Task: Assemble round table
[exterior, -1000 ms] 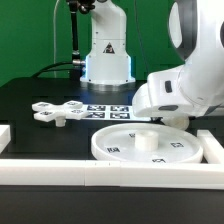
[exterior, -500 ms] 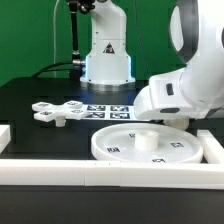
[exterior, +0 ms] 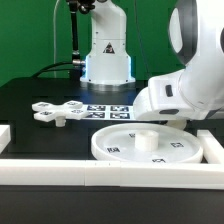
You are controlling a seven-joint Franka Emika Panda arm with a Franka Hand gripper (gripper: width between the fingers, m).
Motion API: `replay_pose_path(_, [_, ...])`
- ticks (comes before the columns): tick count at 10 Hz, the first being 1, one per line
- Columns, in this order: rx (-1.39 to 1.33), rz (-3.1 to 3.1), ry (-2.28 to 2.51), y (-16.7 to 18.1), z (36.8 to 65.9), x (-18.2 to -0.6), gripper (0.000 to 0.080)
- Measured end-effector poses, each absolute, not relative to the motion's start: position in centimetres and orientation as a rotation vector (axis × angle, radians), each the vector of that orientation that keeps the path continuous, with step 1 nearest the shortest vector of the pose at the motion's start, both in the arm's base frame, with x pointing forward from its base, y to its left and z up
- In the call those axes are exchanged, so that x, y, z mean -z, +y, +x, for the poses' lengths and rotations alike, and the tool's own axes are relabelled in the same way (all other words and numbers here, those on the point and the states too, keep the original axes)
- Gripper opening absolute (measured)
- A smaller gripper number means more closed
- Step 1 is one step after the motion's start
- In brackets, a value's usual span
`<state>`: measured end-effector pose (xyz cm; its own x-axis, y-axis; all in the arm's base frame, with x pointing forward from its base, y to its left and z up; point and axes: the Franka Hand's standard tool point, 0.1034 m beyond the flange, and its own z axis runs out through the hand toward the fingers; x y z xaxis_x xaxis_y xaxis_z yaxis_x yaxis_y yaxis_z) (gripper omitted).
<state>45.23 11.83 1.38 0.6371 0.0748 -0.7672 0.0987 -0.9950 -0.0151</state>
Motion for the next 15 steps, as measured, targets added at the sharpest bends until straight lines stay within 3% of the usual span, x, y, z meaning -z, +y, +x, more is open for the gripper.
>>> replay_pose_path(5, [1.271, 2.865, 0.229, 10.7, 48.1, -7.8, 0.0407])
replay_pose_path(9, [1.126, 2.937, 0.257, 10.8, 49.6, -7.0, 0.0407])
replay_pose_path(14, [0.562, 3.127, 0.360, 9.6, 54.8, -11.6, 0.0407])
replay_pose_path(15, [0.425, 3.147, 0.356, 9.6, 54.9, -11.2, 0.0409])
